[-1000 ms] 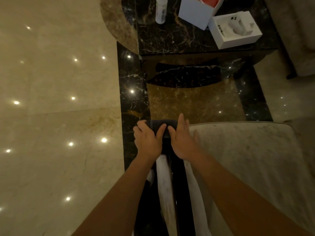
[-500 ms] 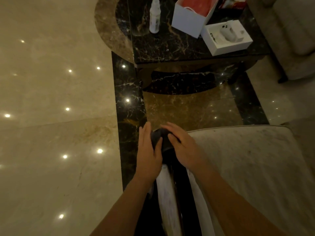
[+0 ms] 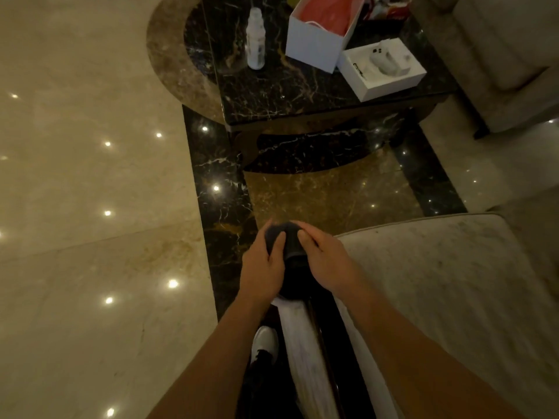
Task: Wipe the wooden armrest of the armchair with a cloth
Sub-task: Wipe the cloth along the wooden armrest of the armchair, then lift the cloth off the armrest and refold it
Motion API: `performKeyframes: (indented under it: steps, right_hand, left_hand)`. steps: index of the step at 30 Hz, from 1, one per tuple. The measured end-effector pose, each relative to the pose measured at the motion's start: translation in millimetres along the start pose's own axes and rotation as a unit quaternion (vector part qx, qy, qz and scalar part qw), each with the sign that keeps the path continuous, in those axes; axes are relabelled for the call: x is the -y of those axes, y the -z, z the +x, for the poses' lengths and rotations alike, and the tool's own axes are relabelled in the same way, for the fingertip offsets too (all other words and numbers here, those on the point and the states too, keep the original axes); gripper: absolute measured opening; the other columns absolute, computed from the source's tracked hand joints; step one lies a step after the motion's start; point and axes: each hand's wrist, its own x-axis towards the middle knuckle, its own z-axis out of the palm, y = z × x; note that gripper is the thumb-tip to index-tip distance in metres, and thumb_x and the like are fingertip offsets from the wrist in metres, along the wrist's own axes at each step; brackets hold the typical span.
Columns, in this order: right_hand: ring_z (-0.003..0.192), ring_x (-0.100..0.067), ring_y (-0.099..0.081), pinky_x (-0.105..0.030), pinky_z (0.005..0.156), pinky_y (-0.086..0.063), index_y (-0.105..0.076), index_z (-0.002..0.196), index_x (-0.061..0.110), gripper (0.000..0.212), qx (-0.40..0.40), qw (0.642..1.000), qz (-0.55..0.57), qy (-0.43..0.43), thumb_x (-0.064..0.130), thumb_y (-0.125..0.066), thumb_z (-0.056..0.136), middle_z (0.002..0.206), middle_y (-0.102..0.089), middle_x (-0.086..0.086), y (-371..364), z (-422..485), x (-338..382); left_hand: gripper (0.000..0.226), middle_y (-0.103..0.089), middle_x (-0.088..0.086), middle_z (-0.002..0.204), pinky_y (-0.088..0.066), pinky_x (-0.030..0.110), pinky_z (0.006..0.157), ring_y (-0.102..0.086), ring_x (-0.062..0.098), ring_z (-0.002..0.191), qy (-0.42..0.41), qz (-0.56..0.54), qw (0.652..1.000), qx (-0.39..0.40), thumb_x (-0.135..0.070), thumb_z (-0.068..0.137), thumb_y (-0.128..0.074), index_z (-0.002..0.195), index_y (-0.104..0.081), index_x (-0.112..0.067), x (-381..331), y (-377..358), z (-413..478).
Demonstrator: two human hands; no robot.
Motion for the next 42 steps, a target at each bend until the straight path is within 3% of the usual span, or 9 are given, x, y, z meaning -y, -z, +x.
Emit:
performKeyframes:
  steps: [5,8,12,18,20,23,29,37,42]
  right_hand:
    - [0.152,-0.01,-0.009,-0.03,0.123,-0.015,-0.031,0.153,0.026,0.049,-0.012,0.991,-0.106,0.083,0.021,-0.039,0.105,0.162,-0.017,0.017,-9,-35,-14]
    - [0.15,-0.019,-0.03,-0.032,0.119,-0.029,-0.025,0.156,0.024,0.051,0.023,0.997,-0.068,0.027,0.027,-0.035,0.106,0.163,-0.031,0.001,-2,-7,-9]
    - [0.125,-0.03,-0.057,-0.038,0.106,-0.044,-0.05,0.142,0.014,0.044,0.03,0.995,-0.046,-0.087,0.032,-0.029,0.107,0.138,-0.06,-0.015,2,19,1]
    - [0.113,-0.033,-0.062,-0.044,0.099,-0.049,-0.056,0.129,0.008,0.036,0.085,0.977,-0.151,-0.125,0.023,-0.034,0.106,0.126,-0.065,-0.018,21,4,40]
    - [0.113,-0.03,-0.063,-0.046,0.1,-0.05,-0.055,0.132,0.011,0.035,0.067,0.985,-0.094,-0.126,0.024,-0.037,0.105,0.127,-0.066,-0.015,31,-14,52]
    - [0.125,-0.027,-0.059,-0.046,0.106,-0.049,-0.051,0.142,0.017,0.042,-0.032,0.981,0.113,-0.155,0.026,-0.052,0.101,0.138,-0.06,-0.01,54,-29,75]
    - [0.108,-0.032,-0.068,-0.045,0.089,-0.06,-0.07,0.109,0.022,0.021,-0.128,0.837,0.513,-0.141,0.015,-0.069,0.09,0.122,-0.068,-0.014,114,-6,150]
    - [0.101,-0.027,-0.073,-0.034,0.073,-0.061,-0.071,0.116,0.013,0.035,-0.043,0.857,0.503,-0.102,0.006,-0.075,0.082,0.119,-0.071,-0.012,178,39,219]
    - [0.103,-0.03,-0.071,-0.039,0.079,-0.062,-0.077,0.1,0.018,0.036,-0.147,0.89,0.427,-0.069,-0.007,-0.075,0.075,0.111,-0.074,-0.013,204,82,258]
  left_hand:
    - [0.055,-0.059,-0.007,0.134,-0.049,0.014,0.097,-0.058,-0.007,0.116,-0.034,-0.005,0.999,-0.002,-0.029,0.097,-0.053,0.15,-0.039,-0.021,6,7,-29]
    - [0.043,-0.063,-0.012,0.118,-0.043,-0.001,0.081,-0.059,-0.013,0.1,-0.027,0.054,0.995,0.078,-0.032,0.097,-0.053,0.139,-0.053,-0.022,-1,13,13]
    - [0.026,-0.07,-0.001,0.102,-0.045,0.017,0.074,-0.066,0.018,0.098,0.032,0.138,0.982,0.125,-0.031,0.096,-0.053,0.116,-0.065,-0.018,-19,1,57]
    - [0.026,-0.068,0.011,0.112,-0.049,0.035,0.083,-0.065,0.028,0.103,0.069,0.23,0.953,0.183,-0.022,0.093,-0.058,0.117,-0.061,-0.011,-70,4,56]
    - [0.026,-0.069,0.008,0.111,-0.049,0.03,0.082,-0.065,0.026,0.103,0.08,0.193,0.96,0.185,-0.022,0.093,-0.059,0.116,-0.063,-0.012,-89,15,42]
    - [0.019,-0.073,0.016,0.106,-0.058,0.04,0.085,-0.07,0.034,0.102,0.206,-0.069,0.96,0.179,-0.018,0.096,-0.057,0.109,-0.069,-0.011,-119,36,34]
    - [0.025,-0.072,0.014,0.104,-0.057,0.037,0.072,-0.069,0.03,0.096,0.266,-0.335,0.892,0.149,-0.022,0.094,-0.059,0.116,-0.064,-0.011,-222,52,71]
    - [0.024,-0.069,0.016,0.107,-0.059,0.042,0.075,-0.068,0.032,0.099,0.21,-0.294,0.906,0.219,-0.015,0.085,-0.07,0.108,-0.067,-0.015,-307,101,146]
    - [0.048,-0.068,0.018,0.118,-0.059,0.035,0.07,-0.07,0.029,0.1,0.138,-0.194,0.925,0.297,-0.004,0.068,-0.079,0.114,-0.065,-0.009,-341,130,217]
